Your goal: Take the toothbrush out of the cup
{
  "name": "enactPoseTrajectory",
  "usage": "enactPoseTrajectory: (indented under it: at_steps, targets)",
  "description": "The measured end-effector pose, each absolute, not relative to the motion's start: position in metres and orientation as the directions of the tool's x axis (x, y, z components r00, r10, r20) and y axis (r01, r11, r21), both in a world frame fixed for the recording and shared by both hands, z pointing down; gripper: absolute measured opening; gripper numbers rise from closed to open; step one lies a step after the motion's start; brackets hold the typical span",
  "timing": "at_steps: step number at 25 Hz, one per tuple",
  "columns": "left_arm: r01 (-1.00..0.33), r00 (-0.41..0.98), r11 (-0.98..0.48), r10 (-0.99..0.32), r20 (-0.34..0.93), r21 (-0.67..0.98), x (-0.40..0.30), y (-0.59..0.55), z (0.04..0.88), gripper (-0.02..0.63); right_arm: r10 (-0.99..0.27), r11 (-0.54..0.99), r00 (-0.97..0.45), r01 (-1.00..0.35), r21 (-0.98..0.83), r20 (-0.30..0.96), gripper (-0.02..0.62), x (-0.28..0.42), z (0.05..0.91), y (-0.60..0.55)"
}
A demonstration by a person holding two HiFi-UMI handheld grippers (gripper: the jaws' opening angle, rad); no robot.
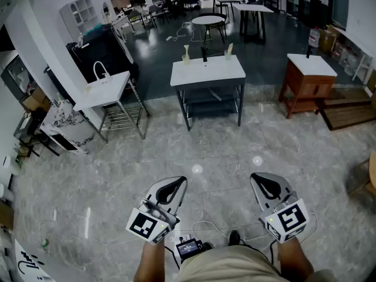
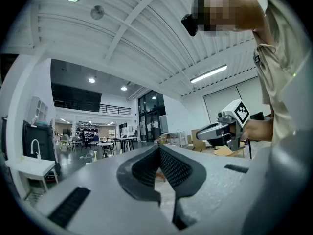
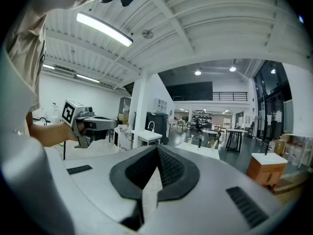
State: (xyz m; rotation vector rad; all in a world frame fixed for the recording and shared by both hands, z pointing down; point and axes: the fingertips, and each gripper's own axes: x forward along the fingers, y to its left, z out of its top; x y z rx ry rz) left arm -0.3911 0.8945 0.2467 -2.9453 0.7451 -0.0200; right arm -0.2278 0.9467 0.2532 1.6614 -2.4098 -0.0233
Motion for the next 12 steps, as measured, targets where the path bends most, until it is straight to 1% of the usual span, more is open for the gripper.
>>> enactPoseTrajectory:
  at_steps: [12]
  targets:
    - [-0.452, 0.892, -0.889, -0.452, -0.018, -0.08, -0.426, 0.87, 0.255, 0.006, -0.93, 0.344, -0.315, -0.928, 0.146, 0.187, 0.003, -0.265, 0.259, 0.924]
